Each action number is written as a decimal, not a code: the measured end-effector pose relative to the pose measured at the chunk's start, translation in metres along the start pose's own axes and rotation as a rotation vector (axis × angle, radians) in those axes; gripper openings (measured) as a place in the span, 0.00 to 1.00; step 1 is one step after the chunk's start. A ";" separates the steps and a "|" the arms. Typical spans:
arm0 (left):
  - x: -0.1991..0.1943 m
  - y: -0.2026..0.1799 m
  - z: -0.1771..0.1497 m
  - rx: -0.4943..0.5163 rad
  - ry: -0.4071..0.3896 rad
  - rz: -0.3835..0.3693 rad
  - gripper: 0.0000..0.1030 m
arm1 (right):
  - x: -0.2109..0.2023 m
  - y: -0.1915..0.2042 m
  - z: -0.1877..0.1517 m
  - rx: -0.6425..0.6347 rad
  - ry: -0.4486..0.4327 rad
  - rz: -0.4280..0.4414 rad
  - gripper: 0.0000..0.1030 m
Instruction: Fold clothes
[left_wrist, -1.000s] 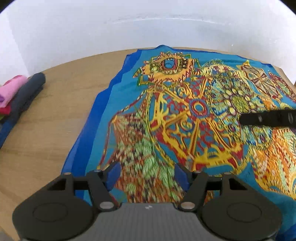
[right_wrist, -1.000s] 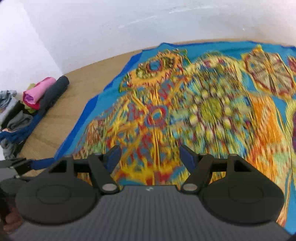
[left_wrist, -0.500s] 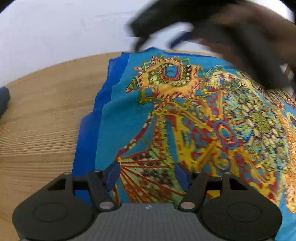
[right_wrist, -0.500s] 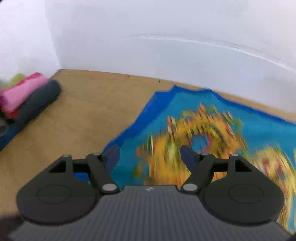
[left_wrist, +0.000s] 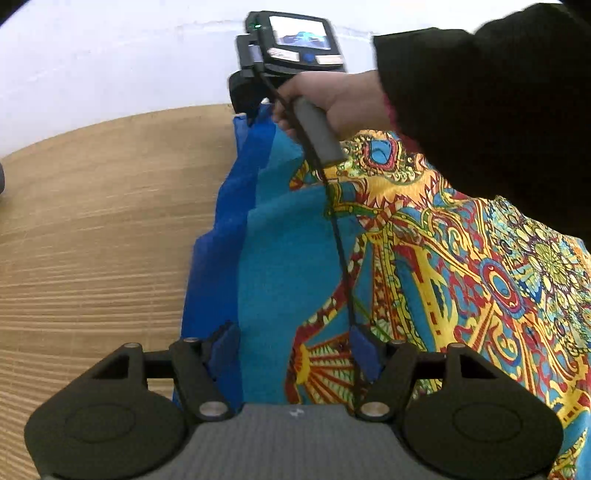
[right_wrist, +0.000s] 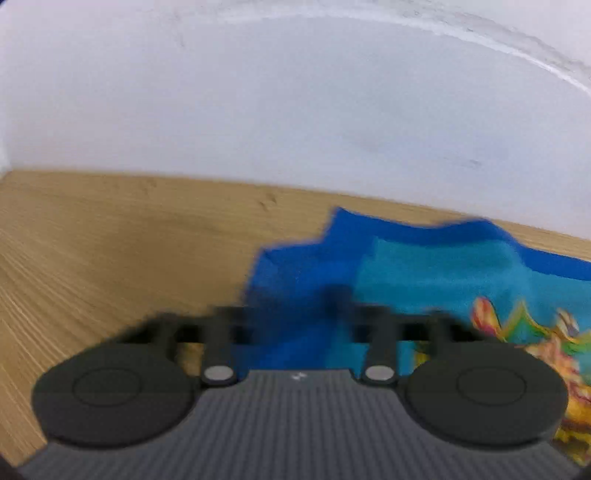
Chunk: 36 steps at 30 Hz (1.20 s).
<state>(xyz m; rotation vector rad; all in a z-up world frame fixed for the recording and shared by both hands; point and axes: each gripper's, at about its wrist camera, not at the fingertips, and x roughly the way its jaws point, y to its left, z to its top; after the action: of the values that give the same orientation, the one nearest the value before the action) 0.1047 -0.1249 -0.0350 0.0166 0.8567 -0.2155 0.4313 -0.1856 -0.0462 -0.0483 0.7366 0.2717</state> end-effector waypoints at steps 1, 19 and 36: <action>0.001 -0.001 0.000 0.009 -0.004 0.002 0.70 | 0.005 0.003 0.004 -0.005 0.000 0.038 0.03; 0.014 -0.004 0.005 0.026 -0.024 0.023 0.73 | -0.025 -0.016 0.003 -0.051 0.090 -0.142 0.56; 0.012 0.004 0.003 0.000 -0.045 -0.015 0.74 | -0.006 0.021 0.012 0.000 0.009 0.048 0.06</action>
<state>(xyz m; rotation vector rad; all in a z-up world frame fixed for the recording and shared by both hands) 0.1153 -0.1235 -0.0419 0.0052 0.8121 -0.2289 0.4295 -0.1651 -0.0324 -0.0318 0.7478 0.3172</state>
